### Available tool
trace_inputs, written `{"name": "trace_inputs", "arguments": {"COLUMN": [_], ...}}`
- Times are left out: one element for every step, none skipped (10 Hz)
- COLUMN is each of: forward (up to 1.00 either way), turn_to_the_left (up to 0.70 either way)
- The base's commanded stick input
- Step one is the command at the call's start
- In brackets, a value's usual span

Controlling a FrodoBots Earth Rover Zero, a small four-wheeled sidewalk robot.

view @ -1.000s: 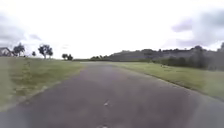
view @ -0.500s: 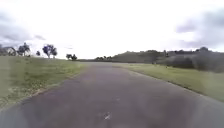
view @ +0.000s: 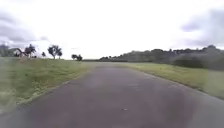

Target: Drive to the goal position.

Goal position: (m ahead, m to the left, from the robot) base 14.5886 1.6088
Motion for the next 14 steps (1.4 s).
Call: {"name": "trace_inputs", "arguments": {"forward": [0.7,0.7,0.7,0.7,0.7,0.7,0.7,0.7,0.7,0.7,0.7,0.7,0.7,0.7], "turn_to_the_left": [0.0,0.0,0.0,0.0,0.0,0.0,0.0,0.0,0.0,0.0,0.0,0.0,0.0,0.0]}}
